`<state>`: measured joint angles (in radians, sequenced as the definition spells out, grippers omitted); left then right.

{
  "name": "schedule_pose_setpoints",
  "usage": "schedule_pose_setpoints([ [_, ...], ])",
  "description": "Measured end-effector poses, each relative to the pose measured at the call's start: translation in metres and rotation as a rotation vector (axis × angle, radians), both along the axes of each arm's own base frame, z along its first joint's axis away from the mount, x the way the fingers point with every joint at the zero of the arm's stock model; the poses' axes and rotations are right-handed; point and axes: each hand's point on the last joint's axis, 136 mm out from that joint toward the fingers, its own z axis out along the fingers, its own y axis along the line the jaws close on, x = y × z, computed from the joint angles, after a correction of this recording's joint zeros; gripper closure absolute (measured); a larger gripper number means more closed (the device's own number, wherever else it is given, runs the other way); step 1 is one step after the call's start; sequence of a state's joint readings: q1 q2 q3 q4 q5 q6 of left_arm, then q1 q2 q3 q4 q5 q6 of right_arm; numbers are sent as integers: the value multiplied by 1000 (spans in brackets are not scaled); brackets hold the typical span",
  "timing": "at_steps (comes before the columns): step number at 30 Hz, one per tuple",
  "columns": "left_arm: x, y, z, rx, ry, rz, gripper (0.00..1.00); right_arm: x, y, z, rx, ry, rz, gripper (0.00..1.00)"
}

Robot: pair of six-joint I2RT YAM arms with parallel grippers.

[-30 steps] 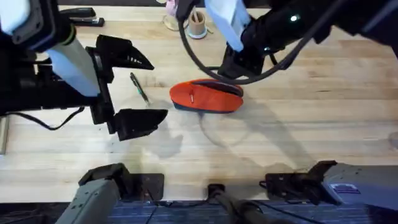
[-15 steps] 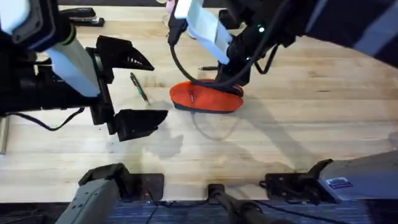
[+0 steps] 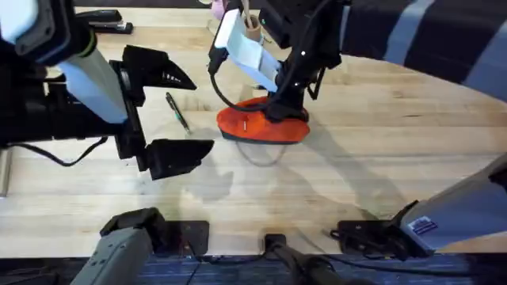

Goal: Unzip the bag, pick up the pens from the table one at a time and place them inside, then zip the bag closed.

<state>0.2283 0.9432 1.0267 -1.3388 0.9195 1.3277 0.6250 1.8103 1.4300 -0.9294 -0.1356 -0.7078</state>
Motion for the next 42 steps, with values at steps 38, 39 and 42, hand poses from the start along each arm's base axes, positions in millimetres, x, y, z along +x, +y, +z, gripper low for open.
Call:
schedule_pose_setpoints([
  [38, 0, 0, 0, 0, 0, 0, 8, -13, -2, 52, 104, -54, 0, 4],
  [39, 0, 0, 0, 0, 0, 0, 8, -13, -4, 64, 125, -80, -7, 4],
  [42, 0, 0, 0, 0, 0, 0, 8, -8, -15, 97, 185, -157, -44, 5],
])
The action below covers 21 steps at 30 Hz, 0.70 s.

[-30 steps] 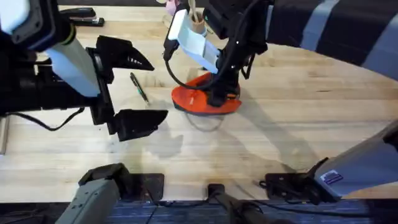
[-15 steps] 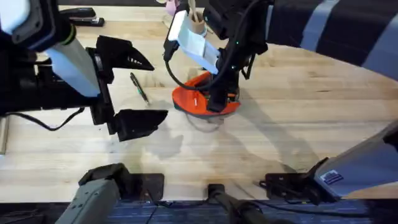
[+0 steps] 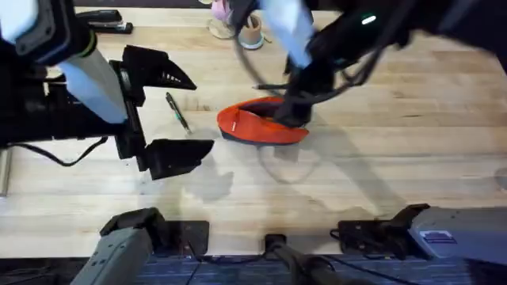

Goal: Unzip the bag, pick up the pens from the table one at a time and place them inside, then zip the bag closed.

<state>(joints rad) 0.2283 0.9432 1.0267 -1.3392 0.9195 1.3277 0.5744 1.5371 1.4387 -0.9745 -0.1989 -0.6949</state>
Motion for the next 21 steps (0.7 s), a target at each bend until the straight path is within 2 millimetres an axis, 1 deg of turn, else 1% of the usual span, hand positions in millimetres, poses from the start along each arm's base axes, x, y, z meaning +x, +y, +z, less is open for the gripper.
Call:
schedule_pose_setpoints([
  [2, 0, 0, 0, 0, 0, 0, 8, 7, -12, 18, 33, -45, -43, 4],
  [4, 0, 0, 0, 0, 0, 0, 8, 17, -27, 30, 55, -82, -96, 5],
  [7, 0, 0, 0, 0, 0, 0, 8, 35, -46, 36, 69, -114, -167, 5],
  [10, 0, 0, 0, 0, 0, 0, 8, 58, -59, 38, 85, -156, -220, 5],
  [15, 0, 0, 0, 0, 0, 0, 8, 83, -68, 42, 97, -233, -218, 5],
  [18, 0, 0, 0, 0, 0, 0, 8, 86, -70, 42, 96, -242, -206, 6],
  [21, 0, 0, 0, 0, 0, 0, 8, 88, -68, 34, 90, -225, -192, 5],
])
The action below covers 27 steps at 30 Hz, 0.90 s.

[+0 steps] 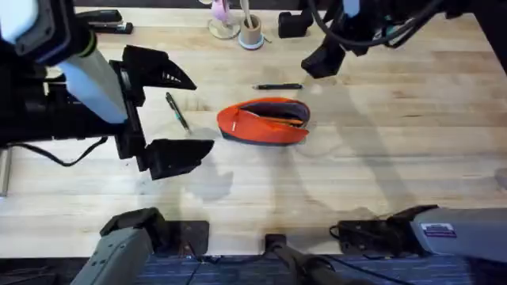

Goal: Unzip the bag, pick up the pens from the table one at a time and place them inside, then zip the bag closed.

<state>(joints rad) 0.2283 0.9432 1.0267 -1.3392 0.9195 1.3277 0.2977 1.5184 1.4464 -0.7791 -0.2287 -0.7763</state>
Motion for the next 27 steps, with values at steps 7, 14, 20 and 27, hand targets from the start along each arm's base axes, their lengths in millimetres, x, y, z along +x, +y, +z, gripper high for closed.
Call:
schedule_pose_setpoints([
  [7, 0, 0, 0, 0, 0, 0, 8, 10, 4, -46, -37, 113, 11, 6],
  [14, 0, 0, 0, 0, 0, 0, 8, 20, 5, -92, -65, 210, 7, 5],
  [20, 0, 0, 0, 0, 0, 0, 7, 30, 4, -113, -71, 234, -3, 5],
  [27, 0, 0, 0, 0, 0, 0, 7, 42, 8, -130, -52, 246, -41, 5],
])
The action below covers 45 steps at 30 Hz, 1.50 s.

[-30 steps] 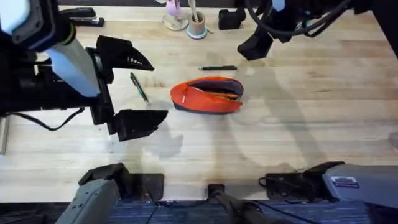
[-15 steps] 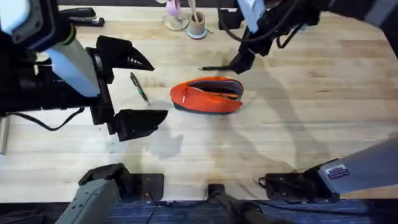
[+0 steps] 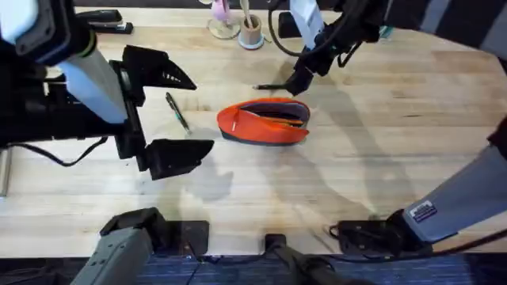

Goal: Unzip the bag, pick up the pens from the table one at a time and place them inside, then zip the bag closed.

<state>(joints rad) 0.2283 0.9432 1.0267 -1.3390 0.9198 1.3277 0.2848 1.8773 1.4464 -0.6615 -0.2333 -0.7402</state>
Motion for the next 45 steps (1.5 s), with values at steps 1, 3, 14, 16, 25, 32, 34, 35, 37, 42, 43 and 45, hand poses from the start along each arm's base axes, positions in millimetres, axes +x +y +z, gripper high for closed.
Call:
schedule_pose_setpoints([
  [1, 0, 0, 0, 0, 0, 0, 7, 1, 0, -2, 0, 4, -3, 5],
  [3, 0, 0, 0, 0, 0, 0, 8, 3, 1, -6, 2, 5, -7, 5],
  [14, 0, 0, 0, 0, 0, 0, 7, 6, 2, -24, -3, 31, -14, 5],
  [16, 0, 0, 0, 0, 0, 0, 7, 3, 1, -48, -20, 86, -14, 6],
  [25, 0, 0, 0, -1, 0, 0, 8, 4, 1, -54, -22, 93, -13, 252],
  [32, 0, 0, 0, -1, 0, 0, 7, 3, 1, -54, -23, 94, -13, 628],
  [34, 0, 0, 0, -1, 0, 0, 7, 3, 1, -54, -22, 94, -14, 733],
  [35, 0, 0, 0, -1, 0, 0, 7, 4, 1, -54, -22, 95, -16, 757],
  [37, 0, 0, 0, 0, 0, 0, 7, 4, 2, -54, -22, 94, -16, 833],
  [42, 0, 0, 0, 0, 0, 0, 8, 7, 3, -53, -17, 83, -16, 960],
  [43, 0, 0, 0, -1, 0, 0, 8, 7, 3, -53, -17, 83, -16, 958],
  [45, 0, 0, 0, -1, 0, 0, 8, 7, 3, -53, -16, 83, -15, 960],
])
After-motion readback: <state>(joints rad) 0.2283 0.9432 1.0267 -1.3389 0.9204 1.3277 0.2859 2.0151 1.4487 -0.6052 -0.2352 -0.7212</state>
